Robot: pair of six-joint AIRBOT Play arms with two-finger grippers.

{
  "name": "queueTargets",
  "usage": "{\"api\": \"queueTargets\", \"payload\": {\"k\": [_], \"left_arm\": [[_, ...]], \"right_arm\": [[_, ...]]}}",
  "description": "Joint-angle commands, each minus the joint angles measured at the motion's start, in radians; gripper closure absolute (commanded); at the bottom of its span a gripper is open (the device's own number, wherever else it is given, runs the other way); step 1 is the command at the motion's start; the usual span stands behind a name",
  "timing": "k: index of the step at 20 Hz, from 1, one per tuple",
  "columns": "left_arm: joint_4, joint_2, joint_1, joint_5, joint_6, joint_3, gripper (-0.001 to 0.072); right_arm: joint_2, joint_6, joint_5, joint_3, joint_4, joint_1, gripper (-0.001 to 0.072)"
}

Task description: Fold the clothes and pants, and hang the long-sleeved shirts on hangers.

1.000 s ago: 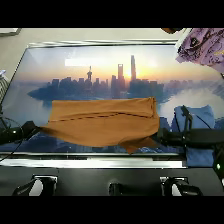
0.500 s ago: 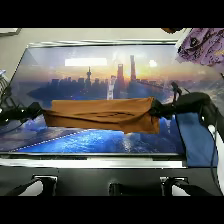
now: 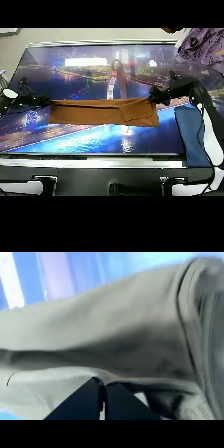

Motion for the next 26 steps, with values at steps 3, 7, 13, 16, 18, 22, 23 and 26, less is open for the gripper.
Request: {"api": "queueTargets", "payload": {"k": [3,7,13,16,18,22,23,26], "left_arm": [[0.006,-0.105,-0.028,-0.008,-0.001,0.044,0.0693],[0.006,-0.112,-0.031,-0.012,-0.063,0.063,0.0246],[0.015,-0.081,0.035,-0.191,-0.075,0.215,0.0182],[0.03,-0.061,0.05,-0.208,-0.076,0.234,0.0182],[0.029,-0.051,0.051,-0.208,-0.076,0.234,0.0181],[0.029,-0.048,0.051,-0.209,-0.084,0.234,0.0182],[0.029,-0.048,0.051,-0.209,-0.084,0.234,0.0182],[0.029,-0.048,0.051,-0.208,-0.084,0.234,0.0182]], "right_arm": [[-0.087,0.031,0.051,0.037,-0.018,0.019,0.0687],[-0.123,0.054,0.025,0.039,-0.002,0.015,0.0538],[-0.108,-0.079,-0.272,0.135,0.076,-0.233,0.0172],[-0.147,-0.169,-0.349,0.134,0.077,-0.294,0.0109],[-0.18,-0.227,-0.353,0.133,0.093,-0.292,0.0108],[-0.266,-0.262,-0.34,0.132,0.176,-0.291,0.0089],[-0.281,-0.263,-0.341,0.132,0.188,-0.291,0.0089],[-0.307,-0.277,-0.33,0.131,0.233,-0.272,0.009]]}}
